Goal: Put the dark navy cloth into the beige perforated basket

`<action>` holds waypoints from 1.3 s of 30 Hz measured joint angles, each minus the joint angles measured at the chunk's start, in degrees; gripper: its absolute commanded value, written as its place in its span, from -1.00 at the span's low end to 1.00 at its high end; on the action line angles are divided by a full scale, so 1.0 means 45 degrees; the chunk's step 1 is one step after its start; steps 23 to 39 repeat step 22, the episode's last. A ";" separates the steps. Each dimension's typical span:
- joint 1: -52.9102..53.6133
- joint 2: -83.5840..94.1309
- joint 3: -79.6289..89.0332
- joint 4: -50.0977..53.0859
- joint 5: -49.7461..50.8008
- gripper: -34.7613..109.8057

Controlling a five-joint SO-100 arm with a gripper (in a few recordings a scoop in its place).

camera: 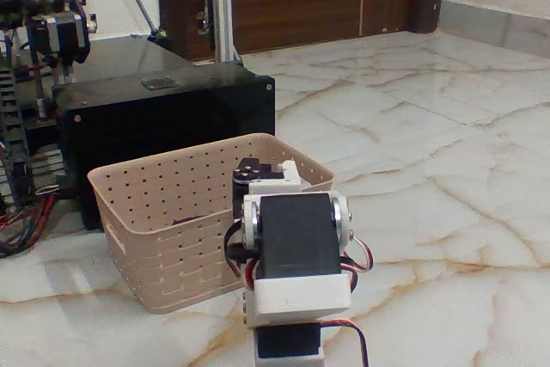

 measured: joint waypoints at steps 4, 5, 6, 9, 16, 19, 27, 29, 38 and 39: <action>0.0117 0.0000 0.0000 -0.0039 -0.0117 -0.52; 0.0254 0.0000 0.0000 -0.0059 -0.0117 -0.52; 0.0254 0.0000 0.0000 -0.0059 -0.0176 -0.52; 0.0254 0.0000 0.0000 -0.0059 -0.0254 -0.52; 0.0371 0.0000 0.0000 -0.0059 -0.0469 -0.52; 0.0410 0.0000 0.0000 -0.0059 -0.0488 -0.52; 0.0410 0.0000 0.0000 -0.0059 -0.0488 -0.52; 0.0410 0.0000 0.0000 -0.0059 -0.0488 -0.52; 0.0410 0.0000 0.0000 -0.0059 -0.0488 -0.52; 0.0410 0.0000 0.0000 -0.0059 -0.0488 -0.52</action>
